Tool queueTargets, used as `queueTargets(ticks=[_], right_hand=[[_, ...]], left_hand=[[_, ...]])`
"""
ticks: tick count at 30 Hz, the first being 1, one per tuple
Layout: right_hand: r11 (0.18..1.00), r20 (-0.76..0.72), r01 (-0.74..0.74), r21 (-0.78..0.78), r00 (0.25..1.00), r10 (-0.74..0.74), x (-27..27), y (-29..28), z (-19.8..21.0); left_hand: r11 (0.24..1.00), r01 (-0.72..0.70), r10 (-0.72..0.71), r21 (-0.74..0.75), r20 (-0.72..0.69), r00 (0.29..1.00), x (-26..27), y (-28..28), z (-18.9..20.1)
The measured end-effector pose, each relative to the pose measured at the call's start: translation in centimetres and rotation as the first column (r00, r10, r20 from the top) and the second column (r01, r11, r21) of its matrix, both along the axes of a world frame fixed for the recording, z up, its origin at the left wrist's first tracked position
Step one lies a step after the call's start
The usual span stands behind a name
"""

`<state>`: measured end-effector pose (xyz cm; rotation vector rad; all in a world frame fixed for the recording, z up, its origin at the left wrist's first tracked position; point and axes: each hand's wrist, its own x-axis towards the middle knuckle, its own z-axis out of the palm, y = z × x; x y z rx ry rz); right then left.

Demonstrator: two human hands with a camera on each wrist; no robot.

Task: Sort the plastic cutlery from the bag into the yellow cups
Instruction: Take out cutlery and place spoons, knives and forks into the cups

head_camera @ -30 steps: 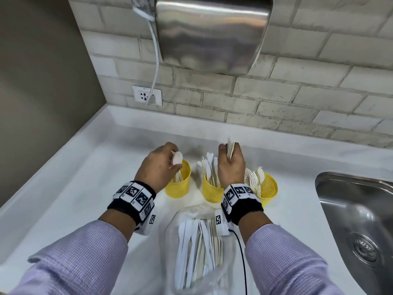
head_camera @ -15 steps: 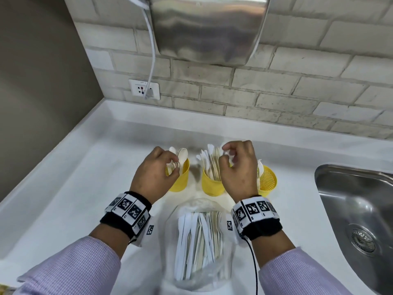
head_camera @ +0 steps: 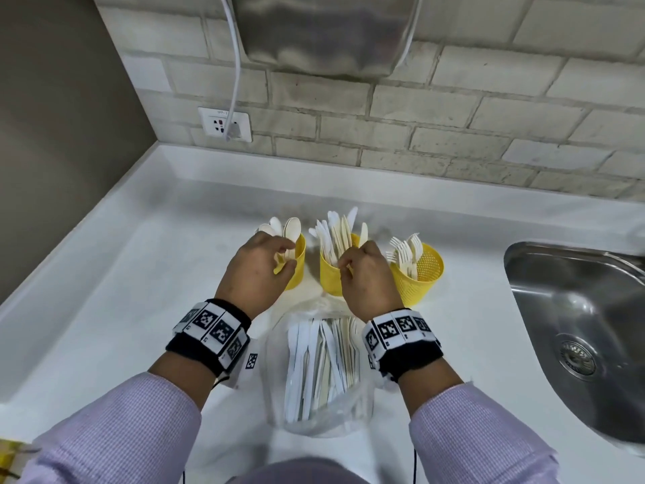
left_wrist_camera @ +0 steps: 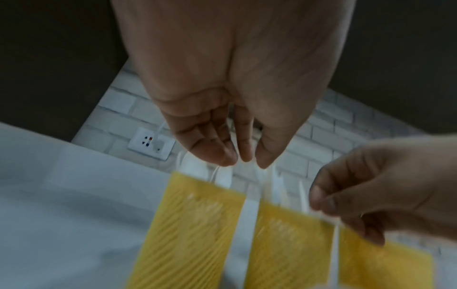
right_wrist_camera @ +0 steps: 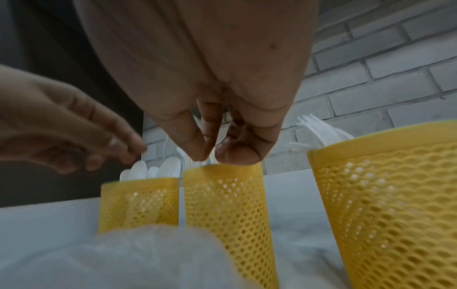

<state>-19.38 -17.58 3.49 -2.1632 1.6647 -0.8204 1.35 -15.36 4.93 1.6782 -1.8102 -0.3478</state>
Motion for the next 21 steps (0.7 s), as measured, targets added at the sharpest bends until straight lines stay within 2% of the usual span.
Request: queueTargets(ticks=[2,4,6,7,9,11,13,16,21], right_hand=[[0.999,0.062,0.022,-0.046,0.998,-0.019,-0.4,0.8,0.5],[0.998,0.116,0.011,-0.056,0.993,-0.005,-0.8,2.2,1.2],[1.0,0.153,-0.028,0.001,0.988,0.028,-0.9,4.3,1.7],[0.996,0.157,-0.07,0.062,0.986,0.06,-0.9,5.5,1.8],[0.957,0.138,-0.195,0.216,0.976,0.167,-0.8,8.0,1.4],[0.888,0.071,-0.3,0.349,0.953,0.294,-0.9,10.0,0.6],[0.823,0.006,-0.32,0.469,0.933,0.36,-1.3,11.3,-0.2],[0.77,-0.058,-0.293,0.567,0.918,0.392,-2.5,12.4,-0.9],[0.809,-0.25,-0.185,0.558,0.892,0.376,-3.5,12.9,-0.5]], left_hand=[[1.0,-0.006,0.004,-0.022,-0.124,0.992,-0.7,1.6,1.9],[0.998,0.052,-0.043,0.028,-0.253,0.967,-1.6,3.7,3.2],[0.958,0.232,-0.177,0.168,-0.292,0.94,-2.3,5.8,3.0],[0.906,0.338,-0.265,0.256,-0.28,0.923,-2.5,6.7,2.3],[0.778,0.467,-0.433,0.421,-0.18,0.883,-2.4,8.3,0.3],[0.716,0.451,-0.524,0.533,-0.017,0.852,-2.1,9.5,-1.7],[0.706,0.406,-0.557,0.581,0.101,0.825,-1.8,10.3,-2.9],[0.679,0.368,-0.591,0.636,0.176,0.787,-1.4,11.1,-3.7],[0.649,0.257,-0.597,0.716,0.271,0.755,-1.1,11.3,-3.7]])
